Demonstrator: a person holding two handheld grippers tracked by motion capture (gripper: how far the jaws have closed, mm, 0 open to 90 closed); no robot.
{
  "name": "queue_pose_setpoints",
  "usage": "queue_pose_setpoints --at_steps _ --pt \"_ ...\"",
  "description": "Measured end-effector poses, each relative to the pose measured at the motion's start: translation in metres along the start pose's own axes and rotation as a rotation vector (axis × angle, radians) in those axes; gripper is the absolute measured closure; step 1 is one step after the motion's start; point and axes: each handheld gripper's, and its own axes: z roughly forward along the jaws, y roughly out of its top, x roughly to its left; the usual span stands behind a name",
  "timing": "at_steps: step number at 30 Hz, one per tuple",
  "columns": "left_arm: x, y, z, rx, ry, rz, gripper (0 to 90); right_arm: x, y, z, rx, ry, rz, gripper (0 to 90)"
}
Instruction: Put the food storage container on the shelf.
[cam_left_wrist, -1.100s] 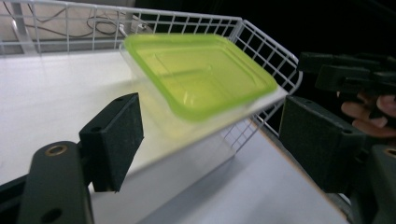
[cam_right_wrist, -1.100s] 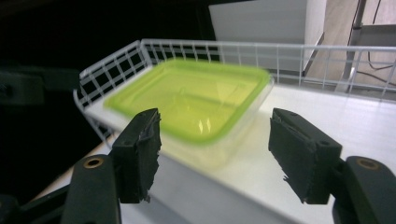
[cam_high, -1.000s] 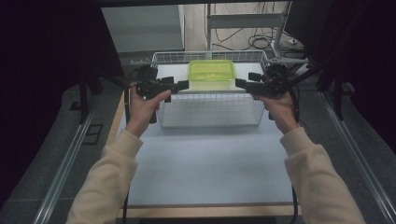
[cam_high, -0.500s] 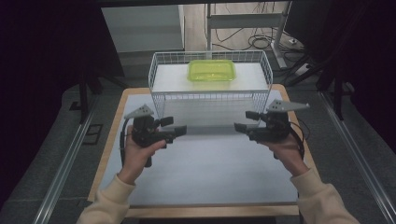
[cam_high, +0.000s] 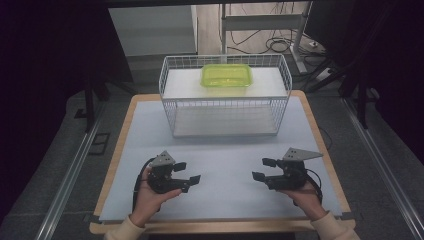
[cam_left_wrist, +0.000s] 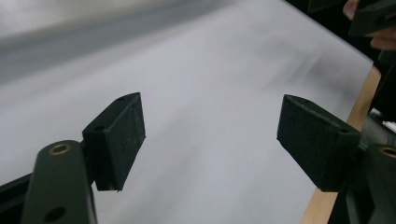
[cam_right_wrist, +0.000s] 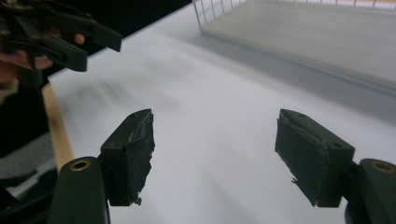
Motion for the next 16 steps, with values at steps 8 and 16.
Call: queue_pose_setpoints --at_steps 8,16 --pt "0.006 -0.004 -0.001 -0.019 0.011 -0.023 23.4 -0.003 -0.007 0.000 -0.008 -0.010 0.009 27.3" --pt "0.009 -0.006 -0.002 -0.015 0.005 -0.038 23.7 0.000 -0.013 0.004 -0.015 0.010 -0.045 20.7"
